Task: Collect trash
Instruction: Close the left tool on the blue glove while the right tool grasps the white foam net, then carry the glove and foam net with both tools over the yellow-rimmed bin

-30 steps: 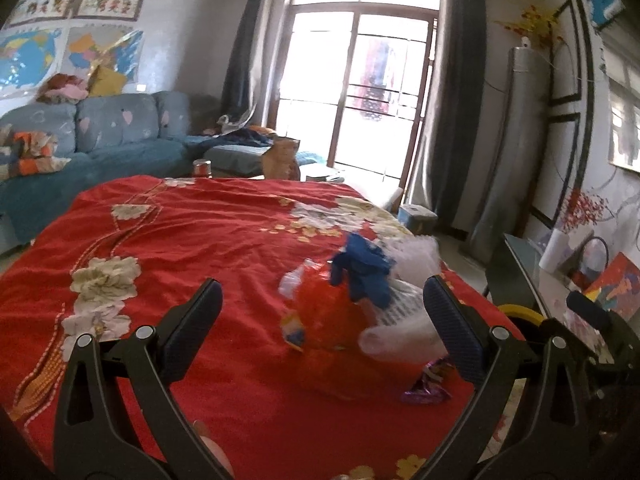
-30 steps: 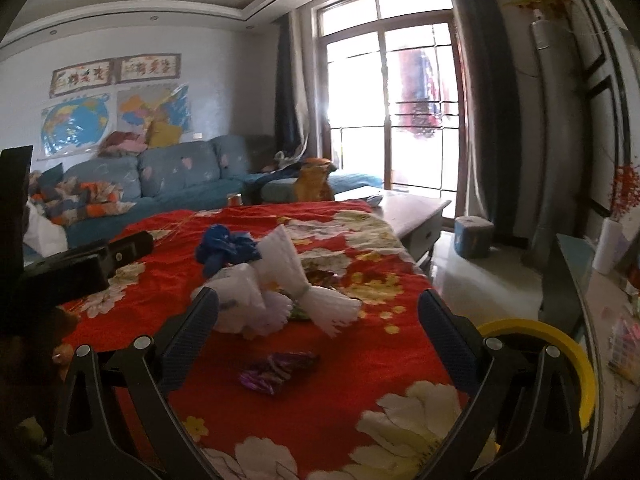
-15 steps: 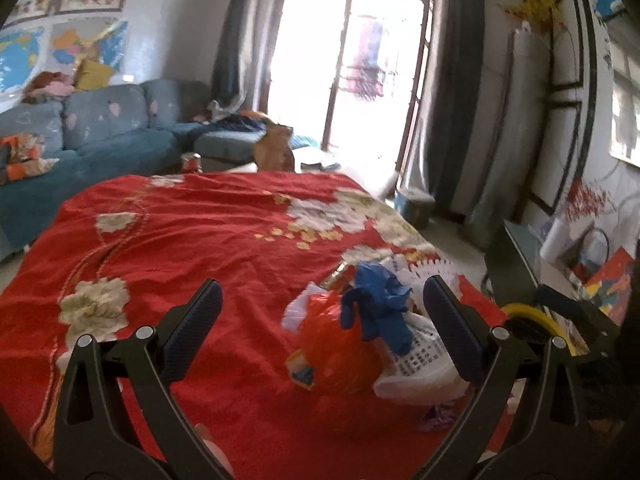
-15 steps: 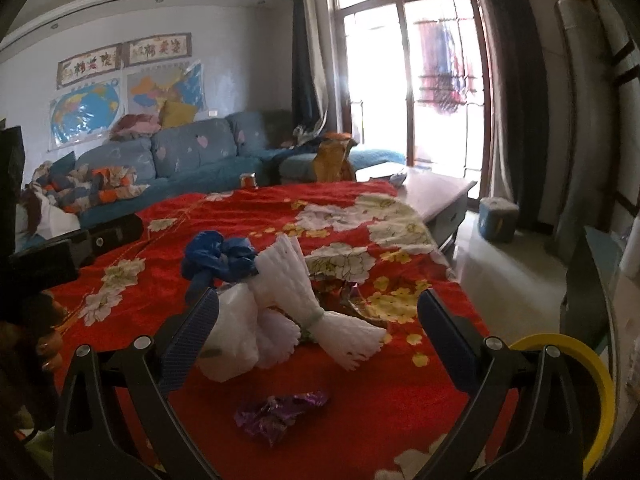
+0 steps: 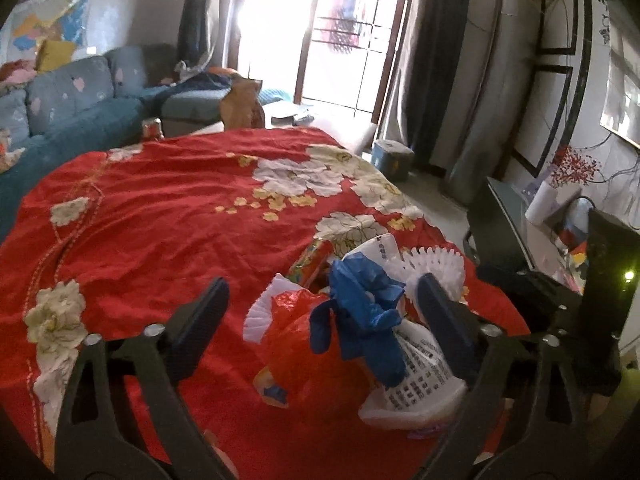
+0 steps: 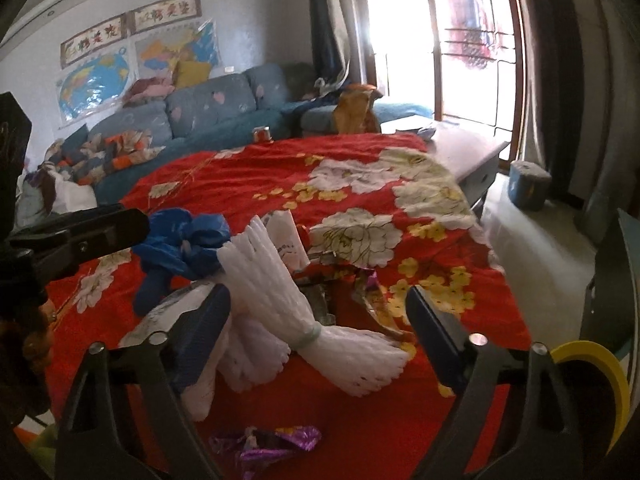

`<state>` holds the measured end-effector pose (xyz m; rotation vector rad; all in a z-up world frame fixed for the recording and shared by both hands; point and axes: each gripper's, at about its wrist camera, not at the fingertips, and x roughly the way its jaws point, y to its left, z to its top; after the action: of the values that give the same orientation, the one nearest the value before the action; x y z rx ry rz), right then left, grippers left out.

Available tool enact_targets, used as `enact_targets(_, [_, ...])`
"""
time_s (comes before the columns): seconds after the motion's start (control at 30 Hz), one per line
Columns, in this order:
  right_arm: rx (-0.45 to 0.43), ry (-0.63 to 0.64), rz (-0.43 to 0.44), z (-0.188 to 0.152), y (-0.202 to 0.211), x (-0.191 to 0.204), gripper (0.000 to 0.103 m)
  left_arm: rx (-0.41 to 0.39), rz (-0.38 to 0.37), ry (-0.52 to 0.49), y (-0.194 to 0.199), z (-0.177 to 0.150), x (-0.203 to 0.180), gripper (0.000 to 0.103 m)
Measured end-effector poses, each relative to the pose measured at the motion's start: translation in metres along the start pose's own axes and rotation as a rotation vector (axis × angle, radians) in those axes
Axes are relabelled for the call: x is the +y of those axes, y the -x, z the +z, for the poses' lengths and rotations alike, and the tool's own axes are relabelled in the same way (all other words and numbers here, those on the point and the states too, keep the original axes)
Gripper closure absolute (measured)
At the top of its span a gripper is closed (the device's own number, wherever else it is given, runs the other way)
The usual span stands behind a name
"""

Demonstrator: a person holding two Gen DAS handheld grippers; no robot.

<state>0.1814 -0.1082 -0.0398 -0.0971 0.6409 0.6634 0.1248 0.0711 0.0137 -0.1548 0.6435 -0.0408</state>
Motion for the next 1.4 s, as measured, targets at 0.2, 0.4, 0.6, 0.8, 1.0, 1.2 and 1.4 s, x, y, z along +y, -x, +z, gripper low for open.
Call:
enact_targets(0.2, [0.043, -0.03, 0.115, -0.001, -0.013, -0.005, 0.057, 0.066, -0.027, -0.016, -0.017, -0.001, -0.004, 0.037])
enact_targets(0.4, [0.028, -0.07, 0.15, -0.005, -0.006, -0.01, 0.085, 0.076, -0.053, -0.053, -0.02, -0.005, -0.016, 0.071])
enact_targets(0.6, [-0.011, -0.107, 0.15, -0.008, 0.007, -0.015, 0.087, 0.082, -0.07, -0.082, -0.022, -0.004, -0.025, 0.089])
enact_targets(0.8, [-0.061, -0.149, 0.147, -0.008, 0.026, -0.025, 0.087, 0.072, -0.103, -0.08, -0.016, -0.001, -0.029, 0.102])
enact_targets(1.0, [-0.113, -0.181, 0.137, -0.009, 0.049, -0.033, 0.087, 0.022, -0.117, -0.081, -0.002, 0.006, -0.038, 0.102])
enact_targets(1.2, [-0.152, -0.223, 0.124, -0.01, 0.065, -0.047, 0.087, -0.02, -0.156, -0.101, 0.011, 0.012, -0.059, 0.102])
enact_targets(1.4, [-0.182, -0.265, 0.106, -0.013, 0.082, -0.061, 0.087, -0.031, -0.199, -0.122, 0.011, 0.014, -0.083, 0.102])
